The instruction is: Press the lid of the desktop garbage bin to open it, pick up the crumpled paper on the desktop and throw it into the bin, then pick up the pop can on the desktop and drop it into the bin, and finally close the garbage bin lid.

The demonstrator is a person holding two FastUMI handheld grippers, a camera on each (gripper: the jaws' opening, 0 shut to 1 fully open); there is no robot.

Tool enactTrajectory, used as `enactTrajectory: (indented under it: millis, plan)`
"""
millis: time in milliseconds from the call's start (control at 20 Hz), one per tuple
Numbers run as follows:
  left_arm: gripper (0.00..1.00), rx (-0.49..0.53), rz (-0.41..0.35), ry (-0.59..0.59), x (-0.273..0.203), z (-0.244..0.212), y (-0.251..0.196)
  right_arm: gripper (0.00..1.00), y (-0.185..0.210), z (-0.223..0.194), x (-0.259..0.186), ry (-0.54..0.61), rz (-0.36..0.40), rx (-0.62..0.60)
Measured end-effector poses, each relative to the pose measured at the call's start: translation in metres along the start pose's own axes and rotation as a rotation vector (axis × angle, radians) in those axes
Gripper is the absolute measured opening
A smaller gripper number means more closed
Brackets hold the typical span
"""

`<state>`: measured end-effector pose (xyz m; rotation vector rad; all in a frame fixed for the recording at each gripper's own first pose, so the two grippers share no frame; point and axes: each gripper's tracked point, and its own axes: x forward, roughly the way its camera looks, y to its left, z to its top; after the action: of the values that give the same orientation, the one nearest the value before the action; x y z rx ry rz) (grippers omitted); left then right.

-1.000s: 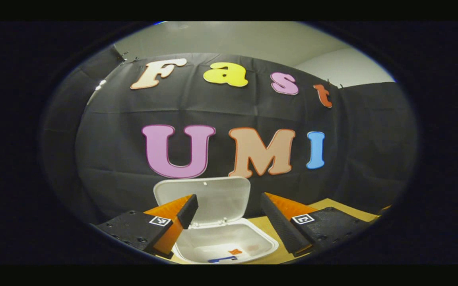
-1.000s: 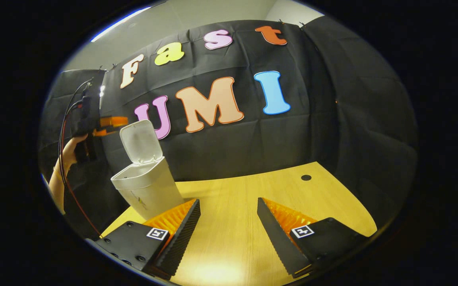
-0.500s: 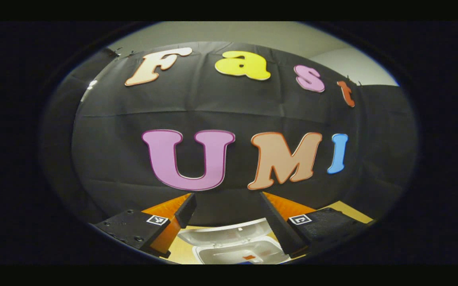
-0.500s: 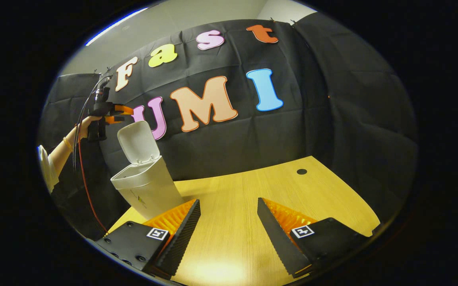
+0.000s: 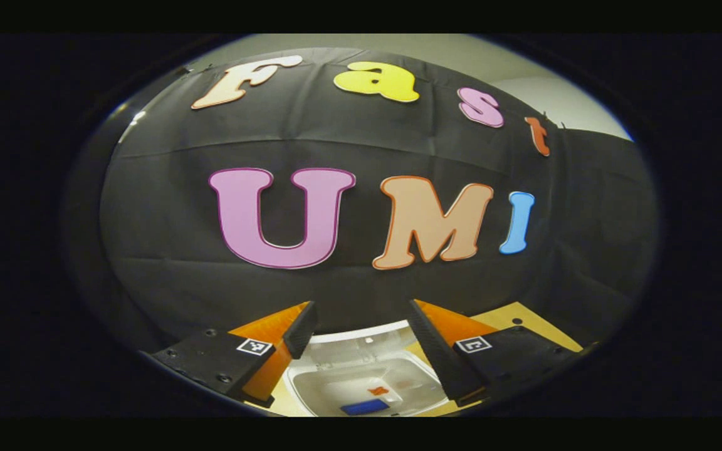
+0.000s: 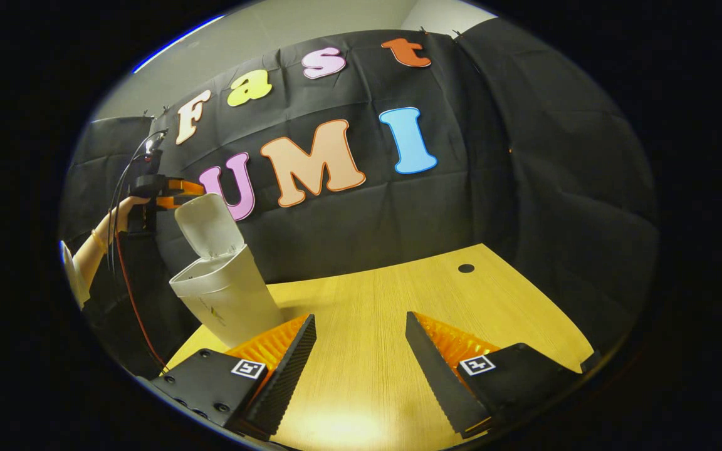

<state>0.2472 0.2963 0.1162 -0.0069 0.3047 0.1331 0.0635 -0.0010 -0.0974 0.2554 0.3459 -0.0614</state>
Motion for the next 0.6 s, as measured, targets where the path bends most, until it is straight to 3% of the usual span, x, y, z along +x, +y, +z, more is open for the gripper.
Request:
enactTrajectory:
  millis: [150, 300, 400, 450, 500, 600]
  plan:
    - [0.94, -0.054, -0.022, 0.108, -0.019, -0.069, -0.022, 0.96, 0.000, -0.001, 0.006, 0.008, 0.024, 0.020]
    - [0.93, 0.032, -0.012, 0.185, -0.030, -0.137, -0.032, 0.96, 0.004, 0.000, 0.010, 0.018, 0.048, 0.017]
    - [0.94, 0.091, -0.053, 0.326, -0.052, -0.191, -0.047, 0.96, 0.003, -0.002, 0.013, 0.033, 0.051, -0.015]
    - [0.95, 0.147, -0.046, 0.308, -0.059, -0.192, -0.047, 0.96, 0.003, -0.004, 0.013, 0.043, 0.054, -0.028]
    - [0.94, 0.174, -0.049, 0.183, -0.047, -0.170, -0.048, 0.96, 0.003, -0.006, 0.015, 0.054, 0.059, -0.035]
    - [0.93, 0.127, -0.023, 0.183, -0.050, -0.184, -0.043, 0.96, 0.004, -0.008, 0.017, 0.071, 0.073, -0.040]
